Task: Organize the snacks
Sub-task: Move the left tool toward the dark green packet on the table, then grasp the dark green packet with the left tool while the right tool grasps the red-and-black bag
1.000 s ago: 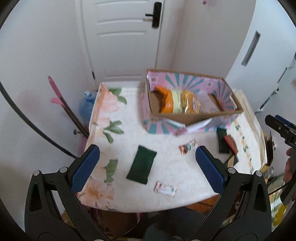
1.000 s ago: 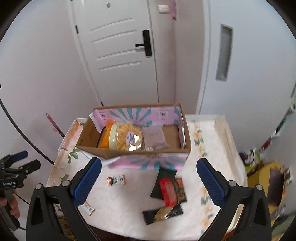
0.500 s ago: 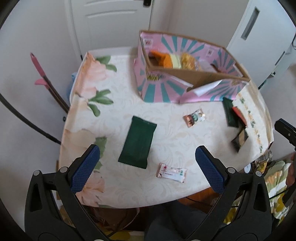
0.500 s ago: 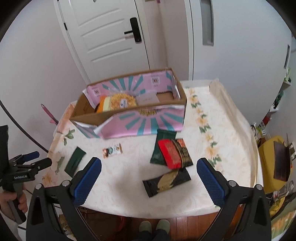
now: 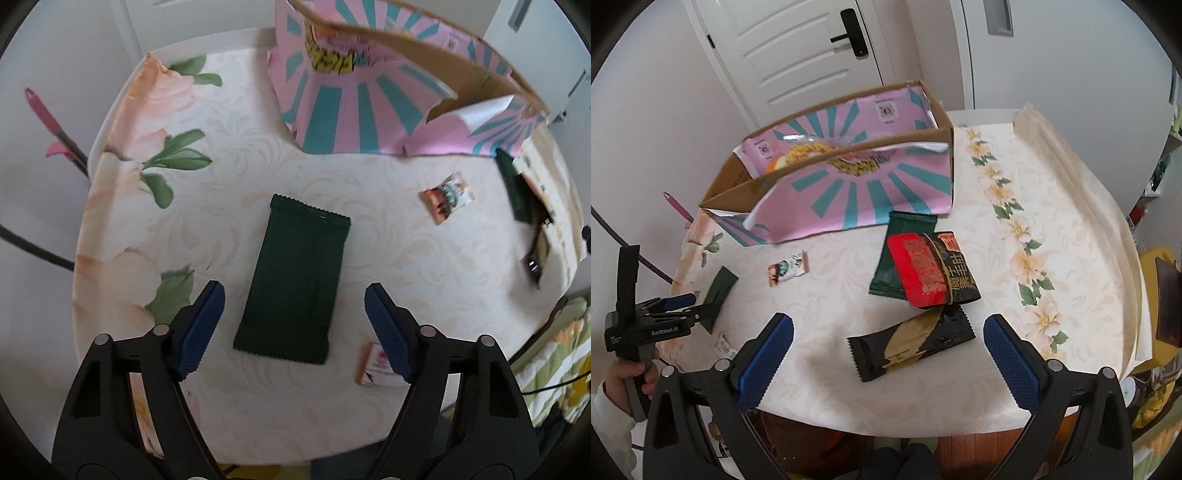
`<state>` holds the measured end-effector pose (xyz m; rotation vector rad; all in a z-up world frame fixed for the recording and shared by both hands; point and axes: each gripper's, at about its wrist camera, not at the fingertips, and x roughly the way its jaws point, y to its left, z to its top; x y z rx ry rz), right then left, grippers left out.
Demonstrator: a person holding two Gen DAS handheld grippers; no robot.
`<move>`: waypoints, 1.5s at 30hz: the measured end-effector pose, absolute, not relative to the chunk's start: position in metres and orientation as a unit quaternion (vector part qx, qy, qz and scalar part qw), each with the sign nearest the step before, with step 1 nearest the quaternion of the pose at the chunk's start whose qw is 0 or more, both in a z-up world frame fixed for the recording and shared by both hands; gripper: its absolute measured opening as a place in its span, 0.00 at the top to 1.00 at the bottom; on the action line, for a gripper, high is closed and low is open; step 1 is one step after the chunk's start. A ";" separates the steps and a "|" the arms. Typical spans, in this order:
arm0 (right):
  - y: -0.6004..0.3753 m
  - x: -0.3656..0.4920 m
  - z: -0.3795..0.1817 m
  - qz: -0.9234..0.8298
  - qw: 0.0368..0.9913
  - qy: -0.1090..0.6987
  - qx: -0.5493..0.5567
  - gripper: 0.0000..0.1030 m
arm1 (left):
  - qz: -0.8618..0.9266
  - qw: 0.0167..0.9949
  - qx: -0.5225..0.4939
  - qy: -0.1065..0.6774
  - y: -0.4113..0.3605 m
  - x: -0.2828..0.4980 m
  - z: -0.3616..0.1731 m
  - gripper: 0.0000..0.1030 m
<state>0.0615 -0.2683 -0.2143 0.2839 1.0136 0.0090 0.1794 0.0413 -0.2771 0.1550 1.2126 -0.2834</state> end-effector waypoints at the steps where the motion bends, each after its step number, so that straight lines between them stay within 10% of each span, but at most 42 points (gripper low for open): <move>1: -0.270 0.063 -0.218 0.003 0.863 0.486 0.137 0.00 | -0.136 0.807 0.077 0.570 0.040 0.181 -0.280 0.32; 10: -0.278 0.078 -0.231 0.003 0.852 0.504 0.145 0.00 | -0.150 0.799 0.109 0.571 0.029 0.185 -0.278 0.59; 27: -0.290 0.095 -0.237 0.005 0.846 0.515 0.137 0.01 | -0.145 0.804 0.080 0.571 0.029 0.181 -0.259 0.59; 45: -0.323 0.146 -0.279 0.086 0.813 0.562 0.126 0.31 | -0.153 0.815 0.054 0.556 -0.002 0.173 -0.218 0.59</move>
